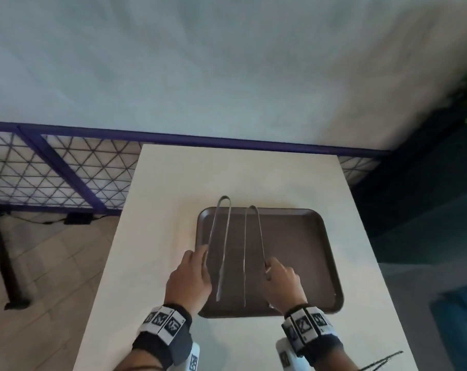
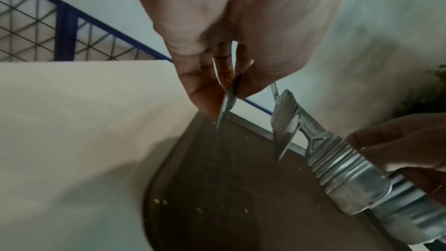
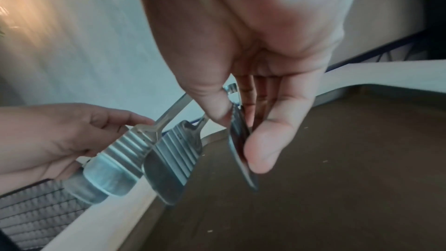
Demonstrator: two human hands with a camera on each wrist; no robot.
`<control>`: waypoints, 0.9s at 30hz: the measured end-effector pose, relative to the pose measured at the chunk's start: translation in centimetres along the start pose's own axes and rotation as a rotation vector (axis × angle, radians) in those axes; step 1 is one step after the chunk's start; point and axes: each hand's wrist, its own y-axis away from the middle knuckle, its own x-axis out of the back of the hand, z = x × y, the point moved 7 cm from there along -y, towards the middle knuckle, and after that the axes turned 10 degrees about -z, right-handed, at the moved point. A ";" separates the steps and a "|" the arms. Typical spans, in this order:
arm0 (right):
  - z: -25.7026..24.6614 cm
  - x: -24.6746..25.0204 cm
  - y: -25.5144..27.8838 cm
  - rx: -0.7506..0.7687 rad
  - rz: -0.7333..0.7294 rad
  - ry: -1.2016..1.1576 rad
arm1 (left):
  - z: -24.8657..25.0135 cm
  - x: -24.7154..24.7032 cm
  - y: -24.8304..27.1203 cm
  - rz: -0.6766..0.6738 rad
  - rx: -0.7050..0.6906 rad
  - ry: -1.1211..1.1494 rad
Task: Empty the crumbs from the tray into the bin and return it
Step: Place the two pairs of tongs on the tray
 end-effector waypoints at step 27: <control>10.2 2.9 -5.7 -0.047 -0.061 0.099 | 5.3 -11.3 -3.8 -0.161 0.284 -0.130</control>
